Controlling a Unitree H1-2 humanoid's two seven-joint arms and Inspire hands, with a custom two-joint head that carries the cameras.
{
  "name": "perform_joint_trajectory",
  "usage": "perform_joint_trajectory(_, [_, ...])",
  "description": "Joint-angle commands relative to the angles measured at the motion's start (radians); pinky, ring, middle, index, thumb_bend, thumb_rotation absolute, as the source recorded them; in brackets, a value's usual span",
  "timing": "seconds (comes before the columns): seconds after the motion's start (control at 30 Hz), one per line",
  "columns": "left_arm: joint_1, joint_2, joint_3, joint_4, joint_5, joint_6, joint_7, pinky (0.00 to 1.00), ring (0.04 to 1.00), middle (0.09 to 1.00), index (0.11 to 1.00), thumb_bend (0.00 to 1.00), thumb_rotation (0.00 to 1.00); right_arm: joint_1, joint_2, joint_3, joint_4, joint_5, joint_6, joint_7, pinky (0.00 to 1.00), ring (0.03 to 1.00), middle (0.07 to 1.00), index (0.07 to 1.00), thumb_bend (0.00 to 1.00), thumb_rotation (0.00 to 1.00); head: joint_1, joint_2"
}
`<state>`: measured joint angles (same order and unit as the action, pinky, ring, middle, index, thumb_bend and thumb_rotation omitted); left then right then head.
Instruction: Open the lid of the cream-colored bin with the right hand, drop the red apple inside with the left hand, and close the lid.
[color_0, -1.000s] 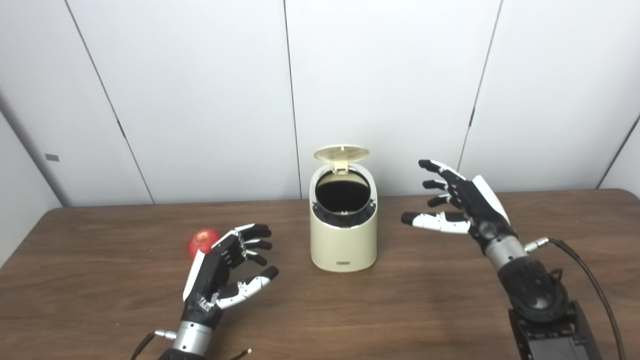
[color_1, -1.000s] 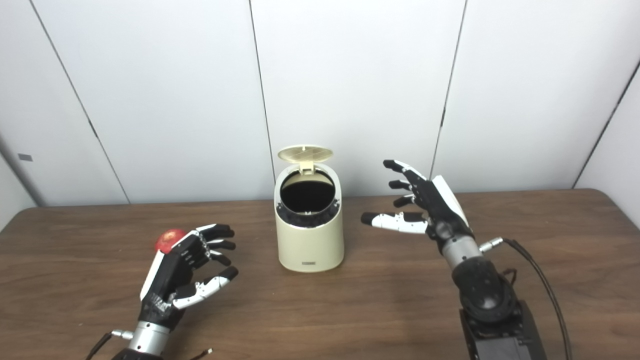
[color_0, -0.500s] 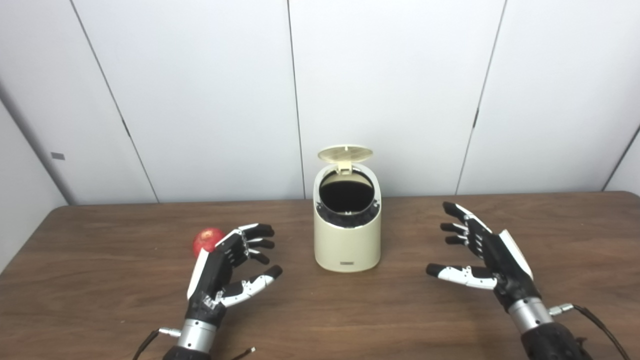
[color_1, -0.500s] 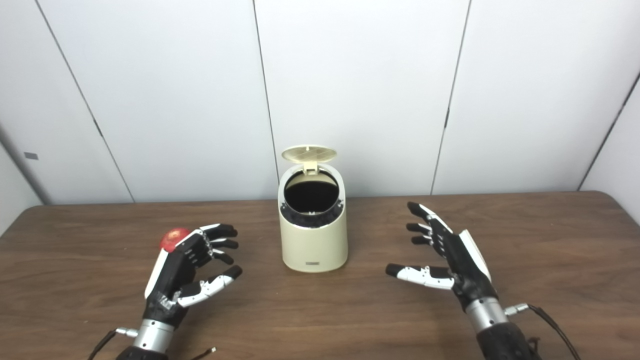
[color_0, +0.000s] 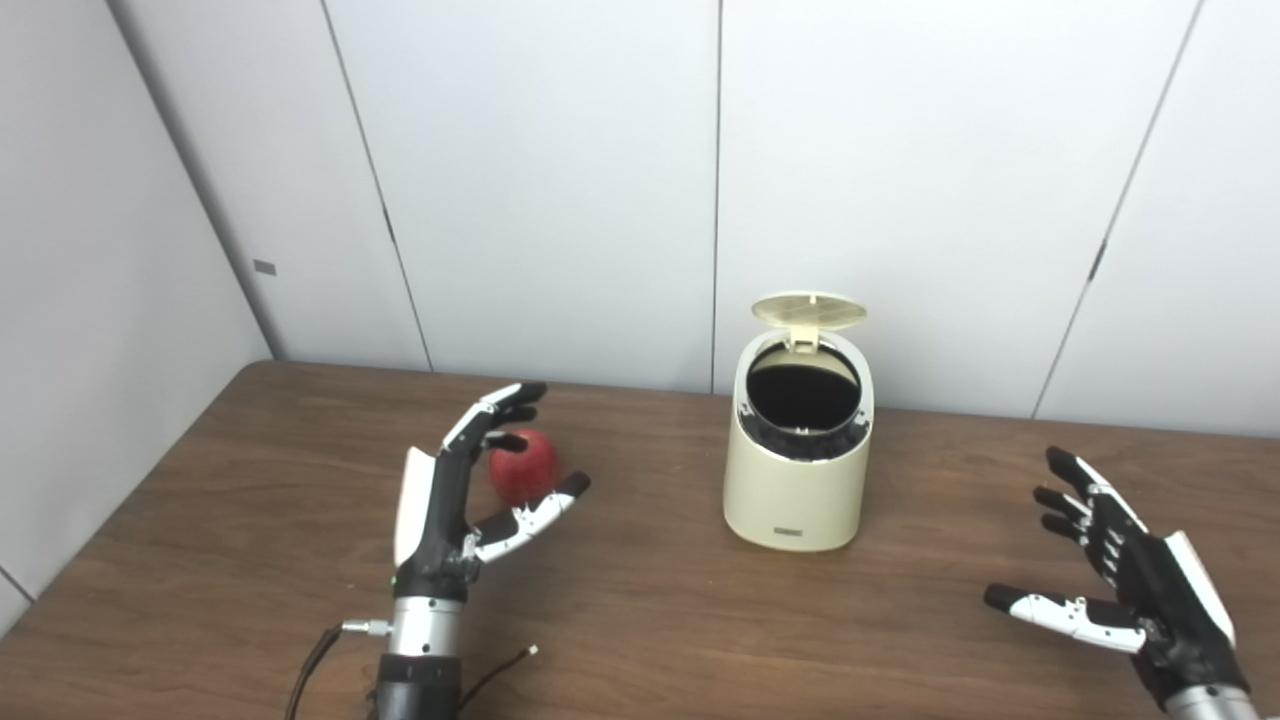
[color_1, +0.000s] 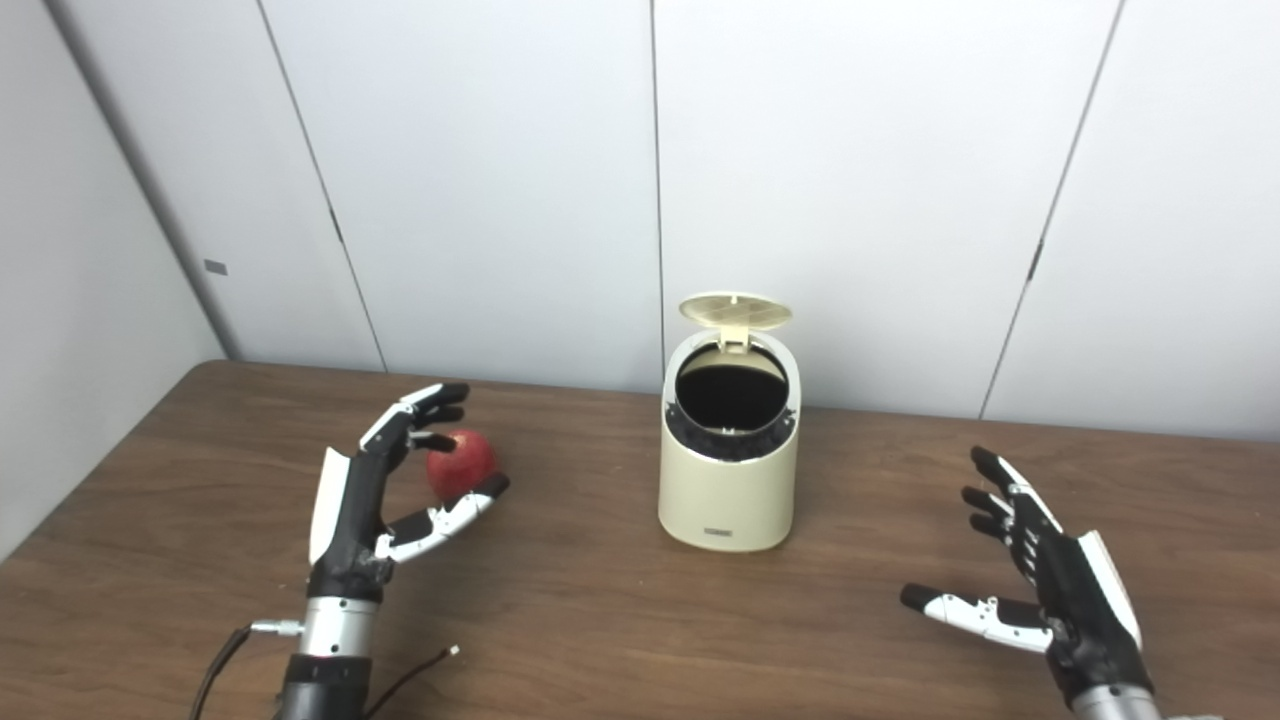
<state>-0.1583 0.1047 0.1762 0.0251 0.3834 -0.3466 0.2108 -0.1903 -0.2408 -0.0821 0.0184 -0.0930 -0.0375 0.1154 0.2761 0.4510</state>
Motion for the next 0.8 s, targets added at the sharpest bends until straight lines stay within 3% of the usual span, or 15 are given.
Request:
perform_joint_trajectory(0.0, [-0.047,0.018,0.014,-0.017,0.023,0.029,0.039,0.59,0.790,0.849,0.846,0.73,0.13,-0.025,-0.009,-0.008,-0.057,0.011,0.008,-0.013,0.80,0.846,0.928,0.909,0.76,0.10,0.001,0.000])
perform_joint_trajectory(0.23, [-0.081,0.054,0.019,0.036,0.057,0.133,0.075,0.65,0.838,0.910,0.883,0.82,0.18,-0.025,-0.015,0.005,-0.100,0.010,0.042,0.000,0.79,0.847,0.933,0.903,0.74,0.08,0.004,0.006])
perform_joint_trajectory(0.37, [-0.103,0.081,0.005,0.073,0.055,0.166,0.071,0.70,0.856,0.902,0.892,0.84,0.18,-0.022,-0.016,0.011,-0.133,0.005,0.075,0.001,0.78,0.847,0.931,0.895,0.74,0.06,0.002,0.008])
perform_joint_trajectory(0.5, [-0.127,0.113,-0.020,0.115,0.036,0.227,0.024,0.78,0.896,0.903,0.919,0.85,0.19,-0.021,-0.021,0.018,-0.171,-0.006,0.133,0.006,0.77,0.849,0.940,0.895,0.74,0.04,0.002,0.008])
perform_joint_trajectory(0.77, [-0.157,0.161,-0.082,0.144,0.051,0.347,-0.039,0.69,0.835,0.851,0.897,0.91,0.27,-0.016,-0.025,0.023,-0.214,-0.003,0.185,0.011,0.74,0.845,0.943,0.895,0.73,0.03,-0.006,0.018])
